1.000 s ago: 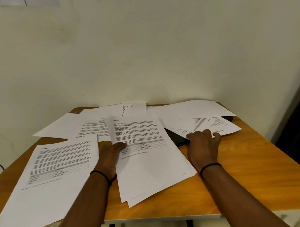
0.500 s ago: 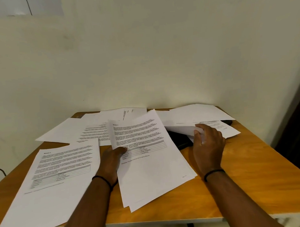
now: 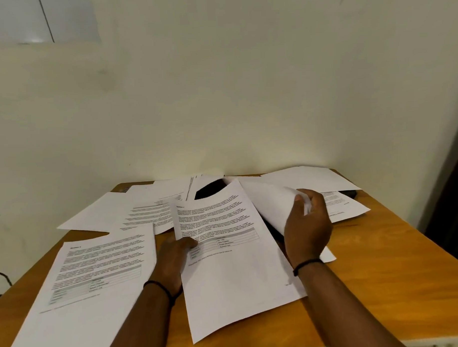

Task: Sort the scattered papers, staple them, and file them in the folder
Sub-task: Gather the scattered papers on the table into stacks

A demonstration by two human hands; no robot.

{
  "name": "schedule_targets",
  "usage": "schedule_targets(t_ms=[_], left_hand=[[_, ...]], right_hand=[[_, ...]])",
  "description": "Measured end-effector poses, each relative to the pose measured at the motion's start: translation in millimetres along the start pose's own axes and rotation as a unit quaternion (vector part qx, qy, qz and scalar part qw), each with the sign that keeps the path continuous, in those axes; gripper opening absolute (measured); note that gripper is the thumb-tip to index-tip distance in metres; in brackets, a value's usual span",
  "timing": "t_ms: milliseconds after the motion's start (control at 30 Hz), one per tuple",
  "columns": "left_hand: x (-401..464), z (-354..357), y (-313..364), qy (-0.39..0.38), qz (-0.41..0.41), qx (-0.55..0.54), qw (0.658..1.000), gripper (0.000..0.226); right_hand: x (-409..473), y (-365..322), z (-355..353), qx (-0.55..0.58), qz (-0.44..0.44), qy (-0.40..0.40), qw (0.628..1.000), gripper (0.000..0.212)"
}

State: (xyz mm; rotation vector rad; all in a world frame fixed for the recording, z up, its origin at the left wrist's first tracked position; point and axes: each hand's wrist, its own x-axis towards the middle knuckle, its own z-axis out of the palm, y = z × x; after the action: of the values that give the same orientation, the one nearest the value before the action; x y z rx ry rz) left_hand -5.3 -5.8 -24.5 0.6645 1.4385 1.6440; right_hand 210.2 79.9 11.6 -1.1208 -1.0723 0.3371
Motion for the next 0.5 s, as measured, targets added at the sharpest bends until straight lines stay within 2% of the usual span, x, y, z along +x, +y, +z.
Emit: schedule_targets(t_ms=[133, 267, 333, 400, 433, 500], left_hand=[[-2.0, 1.7, 5.0, -0.008, -0.018, 0.01, 1.0, 0.027], [-7.7, 4.2, 10.5, -0.01, -0.038, -0.009, 0.999, 0.031], [-7.0, 3.0, 9.9, -0.004, -0.045, -0.05, 0.998, 0.032], [-5.2, 2.6, 8.4, 0.01, -0.05, -0.117, 0.992, 0.028], [-0.7, -0.2, 6.6, 0.014, -0.056, -0.146, 0.988, 0.032], [-2.2, -2.0, 7.8, -0.002, -0.051, -0.164, 0.985, 0.043]], right_hand=[[-21.2, -17.6, 10.2, 0.067, -0.12, -0.069, 0.988, 0.014], [-36.2, -24.8, 6.6, 0.119, -0.248, -0.232, 0.933, 0.014], [-37.9, -31.9, -1.8, 0.163, -0.208, -0.346, 0.9, 0.019], [-34.4, -38.5, -12.4, 0.199, -0.12, -0.43, 0.872, 0.024], [-30.1, -38.9, -16.3, 0.213, -0.085, -0.435, 0.87, 0.019], [-17.5, -29.1, -19.4, 0.23, -0.015, -0.391, 0.891, 0.012]])
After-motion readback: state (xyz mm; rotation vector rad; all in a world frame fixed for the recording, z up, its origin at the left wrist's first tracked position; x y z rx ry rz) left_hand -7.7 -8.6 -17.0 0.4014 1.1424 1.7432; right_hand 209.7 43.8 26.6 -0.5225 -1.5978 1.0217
